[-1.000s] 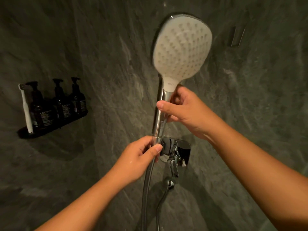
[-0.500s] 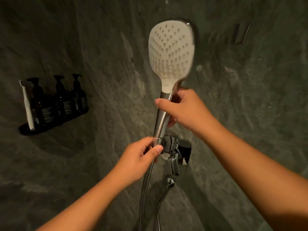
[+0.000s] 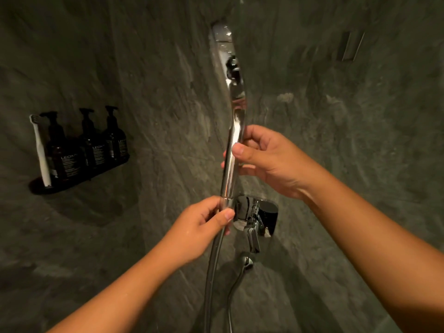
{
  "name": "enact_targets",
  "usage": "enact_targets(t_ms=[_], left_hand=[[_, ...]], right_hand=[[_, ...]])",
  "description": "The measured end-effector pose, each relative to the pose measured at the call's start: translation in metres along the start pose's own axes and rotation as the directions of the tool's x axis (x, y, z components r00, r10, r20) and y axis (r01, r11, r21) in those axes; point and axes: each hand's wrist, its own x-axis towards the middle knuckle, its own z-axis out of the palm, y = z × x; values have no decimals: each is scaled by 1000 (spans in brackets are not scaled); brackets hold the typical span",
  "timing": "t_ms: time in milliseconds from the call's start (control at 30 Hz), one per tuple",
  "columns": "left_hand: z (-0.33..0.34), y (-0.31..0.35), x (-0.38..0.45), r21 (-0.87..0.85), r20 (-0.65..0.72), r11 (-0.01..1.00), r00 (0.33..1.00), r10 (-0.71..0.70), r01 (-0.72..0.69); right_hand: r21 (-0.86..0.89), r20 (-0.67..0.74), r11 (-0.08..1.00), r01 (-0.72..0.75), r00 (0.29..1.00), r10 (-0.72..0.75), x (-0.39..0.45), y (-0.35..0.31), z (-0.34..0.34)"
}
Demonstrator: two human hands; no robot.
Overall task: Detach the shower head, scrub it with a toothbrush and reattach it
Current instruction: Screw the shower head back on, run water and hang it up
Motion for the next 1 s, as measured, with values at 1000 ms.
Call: enact_targets(t_ms=[1000], left_hand=[[31,-3,-6,-268,-88,958,988,-127,99]], right_hand=[[194,-199,980,46,980,-7,-7,40,20]])
